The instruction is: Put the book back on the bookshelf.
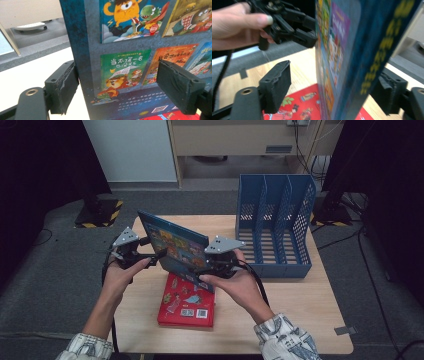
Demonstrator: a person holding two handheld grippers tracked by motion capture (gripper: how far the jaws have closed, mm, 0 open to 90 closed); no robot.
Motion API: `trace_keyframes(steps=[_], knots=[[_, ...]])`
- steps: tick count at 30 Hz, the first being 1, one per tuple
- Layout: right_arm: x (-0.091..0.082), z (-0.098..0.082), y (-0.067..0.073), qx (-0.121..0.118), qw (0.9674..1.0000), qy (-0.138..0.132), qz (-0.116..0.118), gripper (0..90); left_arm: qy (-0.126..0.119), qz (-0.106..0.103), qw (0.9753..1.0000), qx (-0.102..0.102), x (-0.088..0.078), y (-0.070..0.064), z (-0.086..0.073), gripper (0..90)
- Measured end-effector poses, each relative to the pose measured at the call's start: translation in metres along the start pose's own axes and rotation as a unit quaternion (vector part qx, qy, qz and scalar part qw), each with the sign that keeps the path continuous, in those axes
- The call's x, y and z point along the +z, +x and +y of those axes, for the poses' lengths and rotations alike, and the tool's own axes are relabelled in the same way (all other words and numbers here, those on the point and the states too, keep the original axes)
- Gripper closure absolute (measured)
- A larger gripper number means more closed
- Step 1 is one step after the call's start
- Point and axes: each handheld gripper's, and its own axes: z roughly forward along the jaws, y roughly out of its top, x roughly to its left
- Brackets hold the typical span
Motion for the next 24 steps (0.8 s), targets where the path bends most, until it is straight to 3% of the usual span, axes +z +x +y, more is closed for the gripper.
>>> trace_keyframes(steps=[2,3,4,8,15,24], knots=[[-0.001,0.005,-0.002,-0.004,0.9999,-0.010,0.002,31.9,0.000,-0.001,1.0000,0.000,0.000,0.000,0.000,17.7],[-0.001,0.005,-0.002,-0.004,0.9999,-0.010,0.002,31.9,0.000,-0.001,1.0000,-0.002,0.001,0.000,0.000,17.7],[-0.004,0.009,-0.004,-0.004,0.9999,-0.016,0.005,42.1,0.000,0.000,1.0000,-0.001,0.002,0.000,0.001,17.7],[-0.008,0.018,-0.007,-0.004,0.9996,-0.026,0.007,51.7,0.001,0.002,1.0000,-0.002,0.003,-0.001,0.001,17.8],[-0.012,0.030,-0.011,-0.005,0.9993,-0.034,0.011,59.5,0.004,-0.003,1.0000,0.001,0.006,-0.005,0.003,18.8],[-0.013,0.033,-0.019,0.003,0.9991,-0.037,0.019,65.0,0.006,-0.003,1.0000,0.003,0.010,-0.008,0.004,19.2]])
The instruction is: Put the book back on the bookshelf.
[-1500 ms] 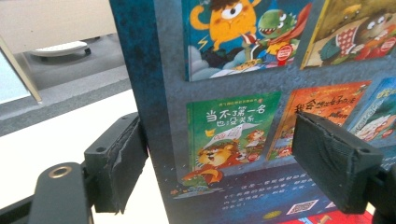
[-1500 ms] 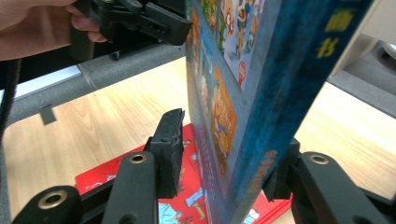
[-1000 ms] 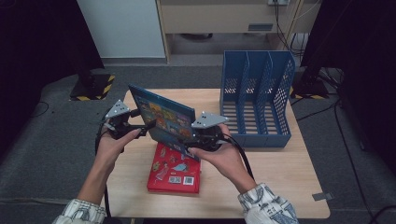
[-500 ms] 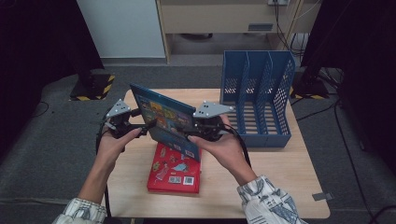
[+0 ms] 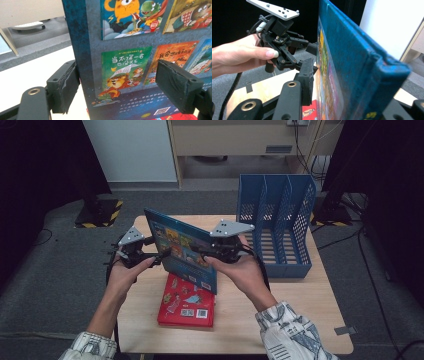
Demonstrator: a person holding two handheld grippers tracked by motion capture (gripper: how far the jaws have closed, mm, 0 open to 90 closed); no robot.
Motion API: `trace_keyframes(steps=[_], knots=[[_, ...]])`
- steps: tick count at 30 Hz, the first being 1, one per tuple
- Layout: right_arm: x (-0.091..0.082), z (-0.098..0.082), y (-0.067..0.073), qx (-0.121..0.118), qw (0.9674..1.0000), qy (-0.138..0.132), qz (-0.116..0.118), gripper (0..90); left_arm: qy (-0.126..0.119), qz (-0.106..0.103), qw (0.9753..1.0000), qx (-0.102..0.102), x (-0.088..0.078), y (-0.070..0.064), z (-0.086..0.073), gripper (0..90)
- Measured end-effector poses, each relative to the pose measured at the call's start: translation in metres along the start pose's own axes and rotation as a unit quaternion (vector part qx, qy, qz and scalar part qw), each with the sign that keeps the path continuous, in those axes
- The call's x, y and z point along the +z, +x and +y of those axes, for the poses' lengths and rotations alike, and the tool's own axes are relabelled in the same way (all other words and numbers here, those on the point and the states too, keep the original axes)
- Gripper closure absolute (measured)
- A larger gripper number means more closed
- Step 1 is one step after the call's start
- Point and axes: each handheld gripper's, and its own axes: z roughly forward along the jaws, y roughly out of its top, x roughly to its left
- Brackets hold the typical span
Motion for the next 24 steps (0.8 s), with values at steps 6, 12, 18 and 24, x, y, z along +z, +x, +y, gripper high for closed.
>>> trace_keyframes(steps=[6,12,18,24], knots=[[0.000,0.002,-0.006,0.012,0.9999,-0.008,0.007,70.2,0.000,-0.003,1.0000,0.004,0.003,-0.004,0.001,19.2],[0.002,0.001,-0.010,0.021,0.9996,-0.011,0.012,73.6,0.000,-0.002,1.0000,0.007,0.004,-0.005,0.001,19.2],[0.008,0.001,-0.009,0.023,0.9996,-0.010,0.015,73.5,0.001,-0.006,1.0000,0.007,0.004,-0.006,0.001,19.4],[0.010,0.001,-0.009,0.028,0.9993,-0.014,0.017,76.1,0.002,-0.006,1.0000,0.007,0.003,-0.006,0.000,19.6]])
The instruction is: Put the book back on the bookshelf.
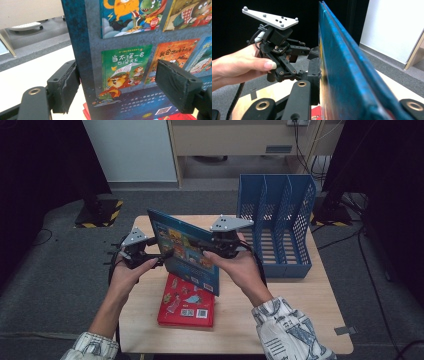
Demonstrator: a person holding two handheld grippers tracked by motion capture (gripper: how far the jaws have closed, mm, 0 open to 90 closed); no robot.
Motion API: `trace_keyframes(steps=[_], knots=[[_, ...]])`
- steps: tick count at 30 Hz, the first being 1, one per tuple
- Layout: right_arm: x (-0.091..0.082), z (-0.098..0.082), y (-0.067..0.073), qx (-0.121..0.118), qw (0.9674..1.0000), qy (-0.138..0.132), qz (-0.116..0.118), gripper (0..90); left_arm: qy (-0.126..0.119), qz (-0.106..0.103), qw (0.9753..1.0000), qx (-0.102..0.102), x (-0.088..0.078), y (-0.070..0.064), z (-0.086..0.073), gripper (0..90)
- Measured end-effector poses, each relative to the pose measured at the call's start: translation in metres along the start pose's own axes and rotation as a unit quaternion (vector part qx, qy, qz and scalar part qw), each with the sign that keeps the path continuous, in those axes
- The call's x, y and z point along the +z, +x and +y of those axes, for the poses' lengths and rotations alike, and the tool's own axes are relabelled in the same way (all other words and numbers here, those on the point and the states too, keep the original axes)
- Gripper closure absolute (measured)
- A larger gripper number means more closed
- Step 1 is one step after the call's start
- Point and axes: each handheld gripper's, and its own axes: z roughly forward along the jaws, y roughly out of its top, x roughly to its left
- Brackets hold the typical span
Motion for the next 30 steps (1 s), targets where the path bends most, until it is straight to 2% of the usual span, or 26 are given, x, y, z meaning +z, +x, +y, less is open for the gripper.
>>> trace_keyframes(steps=[11,14,17,18,19,20,21,22,24,25,26,27,29,30], knots=[[0.001,0.002,-0.001,-0.001,1.0000,-0.008,-0.003,81.5,0.001,-0.002,1.0000,0.000,0.000,0.000,-0.002,19.3],[0.001,0.002,-0.002,0.004,0.9999,-0.011,-0.011,81.7,0.005,-0.005,0.9999,-0.014,0.000,0.000,-0.011,15.2],[0.001,0.003,-0.006,0.012,0.9998,-0.014,-0.012,81.9,0.013,0.008,0.9997,-0.018,-0.001,0.002,-0.025,12.6],[0.001,0.004,-0.008,0.018,0.9995,-0.017,-0.017,81.9,0.020,0.012,0.9993,-0.029,0.000,0.004,-0.035,11.0],[0.001,0.004,-0.008,0.018,0.9995,-0.017,-0.017,81.9,0.020,0.012,0.9993,-0.029,0.000,0.004,-0.035,10.6],[0.002,0.005,-0.012,0.020,0.9994,-0.020,-0.018,82.0,0.031,0.026,0.9986,-0.034,0.000,0.007,-0.048,10.0],[0.002,0.005,-0.012,0.020,0.9994,-0.020,-0.018,82.0,0.031,0.026,0.9986,-0.034,0.000,0.007,-0.048,9.7],[0.003,0.007,-0.015,0.023,0.9993,-0.022,-0.021,82.0,0.037,0.041,0.9976,-0.043,0.001,0.010,-0.062,9.5],[0.004,0.010,-0.018,0.026,0.9991,-0.023,-0.025,82.0,0.040,0.045,0.9964,-0.059,0.003,0.013,-0.076,9.5],[0.004,0.010,-0.018,0.026,0.9991,-0.023,-0.025,82.0,0.040,0.045,0.9964,-0.059,0.003,0.013,-0.076,9.5],[0.005,0.013,-0.022,0.030,0.9988,-0.024,-0.030,82.0,0.047,0.055,0.9947,-0.073,0.005,0.017,-0.090,9.5],[0.005,0.014,-0.023,0.031,0.9988,-0.024,-0.031,82.0,0.050,0.062,0.9938,-0.078,0.005,0.020,-0.096,9.5],[0.005,0.018,-0.026,0.033,0.9985,-0.025,-0.038,82.0,0.062,0.079,0.9918,-0.079,0.005,0.025,-0.106,9.6],[0.004,0.019,-0.028,0.036,0.9981,-0.025,-0.042,82.0,0.068,0.088,0.9912,-0.072,0.003,0.027,-0.110,9.5]])
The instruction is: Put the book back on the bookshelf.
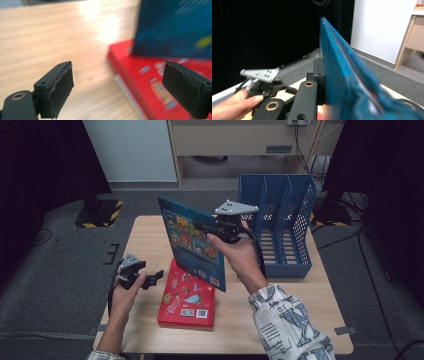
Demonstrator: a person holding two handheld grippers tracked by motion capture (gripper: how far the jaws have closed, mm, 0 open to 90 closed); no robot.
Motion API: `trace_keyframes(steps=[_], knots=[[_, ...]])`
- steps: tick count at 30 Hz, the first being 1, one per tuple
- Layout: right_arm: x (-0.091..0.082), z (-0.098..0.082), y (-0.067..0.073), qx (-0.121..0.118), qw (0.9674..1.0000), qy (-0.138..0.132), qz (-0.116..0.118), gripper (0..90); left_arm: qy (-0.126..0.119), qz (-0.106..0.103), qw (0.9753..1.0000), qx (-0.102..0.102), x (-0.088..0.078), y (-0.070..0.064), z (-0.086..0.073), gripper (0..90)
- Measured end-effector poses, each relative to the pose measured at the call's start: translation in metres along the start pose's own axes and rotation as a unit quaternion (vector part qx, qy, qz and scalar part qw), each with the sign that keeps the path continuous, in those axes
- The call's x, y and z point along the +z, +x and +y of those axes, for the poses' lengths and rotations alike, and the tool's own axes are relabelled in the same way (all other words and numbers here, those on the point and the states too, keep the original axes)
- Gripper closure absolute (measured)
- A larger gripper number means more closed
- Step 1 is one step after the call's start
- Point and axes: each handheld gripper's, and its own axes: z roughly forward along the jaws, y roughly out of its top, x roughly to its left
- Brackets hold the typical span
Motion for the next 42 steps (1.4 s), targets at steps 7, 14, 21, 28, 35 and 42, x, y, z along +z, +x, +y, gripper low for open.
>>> trace_keyframes(steps=[7,14,21,28,35,42], knots=[[0.001,0.006,-0.008,0.011,0.9997,0.002,-0.023,82.1,0.036,0.036,0.9987,-0.011,-0.001,0.017,-0.017,9.5],[-0.002,0.013,-0.015,0.014,0.9985,-0.001,-0.052,82.0,0.070,0.045,0.9964,-0.021,0.006,0.025,-0.025,9.5],[-0.003,0.023,-0.025,0.021,0.9972,-0.006,-0.071,81.8,0.090,0.046,0.9942,-0.037,0.010,0.030,-0.032,8.9],[-0.006,0.030,-0.028,0.023,0.9962,-0.010,-0.084,81.9,0.103,0.058,0.9916,-0.052,0.011,0.035,-0.038,7.7],[-0.018,0.039,-0.028,0.022,0.9954,-0.022,-0.091,81.9,0.111,0.062,0.9904,-0.055,0.012,0.036,-0.040,6.0],[-0.033,0.046,-0.029,0.020,0.9941,-0.034,-0.101,81.8,0.111,0.068,0.9903,-0.049,0.012,0.034,-0.042,4.9]])
